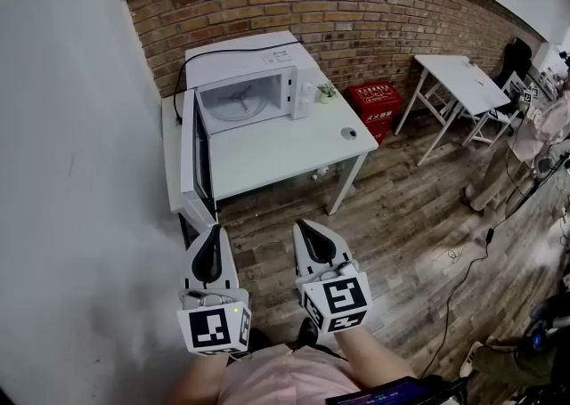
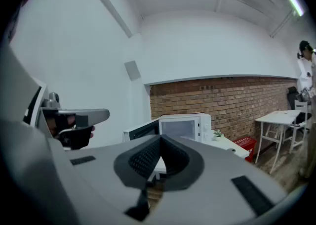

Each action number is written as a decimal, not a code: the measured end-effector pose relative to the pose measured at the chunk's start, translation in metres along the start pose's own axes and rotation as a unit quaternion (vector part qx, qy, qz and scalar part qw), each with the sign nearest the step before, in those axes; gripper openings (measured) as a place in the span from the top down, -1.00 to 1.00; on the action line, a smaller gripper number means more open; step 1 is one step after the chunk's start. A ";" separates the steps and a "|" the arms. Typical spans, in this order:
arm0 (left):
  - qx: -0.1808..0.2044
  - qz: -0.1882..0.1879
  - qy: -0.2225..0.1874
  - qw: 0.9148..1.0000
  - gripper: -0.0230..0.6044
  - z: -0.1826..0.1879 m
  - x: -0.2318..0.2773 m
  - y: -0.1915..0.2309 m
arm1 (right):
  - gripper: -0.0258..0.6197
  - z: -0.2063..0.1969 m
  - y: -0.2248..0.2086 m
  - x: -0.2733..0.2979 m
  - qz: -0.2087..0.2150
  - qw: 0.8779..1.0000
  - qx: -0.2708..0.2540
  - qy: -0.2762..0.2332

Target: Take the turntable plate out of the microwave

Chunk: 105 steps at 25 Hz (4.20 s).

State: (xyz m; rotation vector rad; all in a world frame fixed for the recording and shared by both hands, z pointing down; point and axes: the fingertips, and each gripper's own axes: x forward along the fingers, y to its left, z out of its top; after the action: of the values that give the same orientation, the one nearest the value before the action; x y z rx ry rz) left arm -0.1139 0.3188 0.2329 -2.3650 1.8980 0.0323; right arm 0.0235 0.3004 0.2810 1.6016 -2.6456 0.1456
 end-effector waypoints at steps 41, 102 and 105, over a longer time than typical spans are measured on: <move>0.023 0.054 0.020 0.998 0.54 -0.011 0.027 -0.071 | 0.56 -0.012 -0.085 -0.004 0.042 0.999 0.025 -0.002; -0.009 0.114 0.066 0.991 0.56 -0.120 0.401 0.084 | 0.65 -0.017 -0.186 0.421 0.142 0.987 0.022 0.064; -0.004 0.139 0.071 0.988 0.56 -0.121 0.408 0.087 | 0.65 -0.019 -0.183 0.433 0.174 0.982 0.021 0.070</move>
State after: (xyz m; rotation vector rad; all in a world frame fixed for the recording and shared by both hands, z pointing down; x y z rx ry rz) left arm -0.1152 -0.1084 0.3129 -2.1404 2.2847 -0.1086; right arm -0.0157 -0.1637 0.3480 1.0771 -2.7992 0.3151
